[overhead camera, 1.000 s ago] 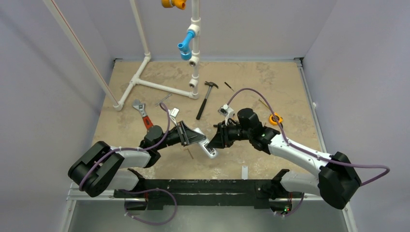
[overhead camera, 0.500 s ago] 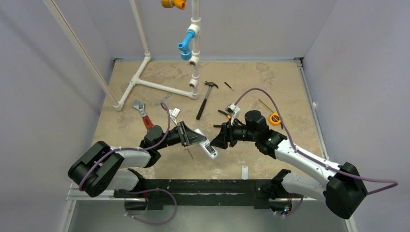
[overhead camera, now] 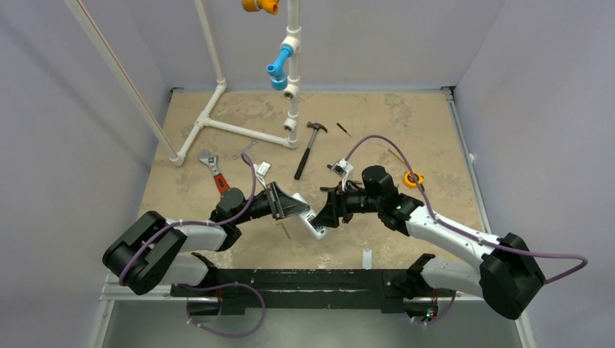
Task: Load the batteries into the remote control
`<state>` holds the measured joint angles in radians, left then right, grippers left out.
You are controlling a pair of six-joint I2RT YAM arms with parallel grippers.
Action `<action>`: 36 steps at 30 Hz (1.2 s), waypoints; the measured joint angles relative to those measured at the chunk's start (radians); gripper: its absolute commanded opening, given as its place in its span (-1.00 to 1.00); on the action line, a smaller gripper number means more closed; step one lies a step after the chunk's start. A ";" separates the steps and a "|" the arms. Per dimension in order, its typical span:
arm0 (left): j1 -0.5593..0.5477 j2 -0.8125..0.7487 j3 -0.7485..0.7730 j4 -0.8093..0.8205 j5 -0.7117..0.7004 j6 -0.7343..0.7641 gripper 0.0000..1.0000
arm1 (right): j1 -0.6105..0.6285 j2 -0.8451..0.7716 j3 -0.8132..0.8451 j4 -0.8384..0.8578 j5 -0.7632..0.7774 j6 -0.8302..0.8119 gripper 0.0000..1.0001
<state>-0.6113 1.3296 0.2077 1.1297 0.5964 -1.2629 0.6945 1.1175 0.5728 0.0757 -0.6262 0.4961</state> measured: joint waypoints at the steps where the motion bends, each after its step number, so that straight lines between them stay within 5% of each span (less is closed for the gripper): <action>1: 0.000 0.001 0.000 0.003 0.000 0.000 -1.00 | 0.000 0.005 0.000 0.000 -0.002 0.000 0.13; 19: 0.000 0.014 0.000 0.011 0.003 0.000 -1.00 | 0.000 0.048 0.001 -0.008 -0.047 -0.011 0.04; 36: 0.000 0.021 0.000 -0.010 -0.018 0.021 -1.00 | 0.018 0.093 0.062 -0.089 -0.027 -0.051 -0.76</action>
<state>-0.6109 1.3502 0.2077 1.1202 0.5785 -1.2423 0.7124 1.2110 0.6346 -0.0135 -0.6533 0.4446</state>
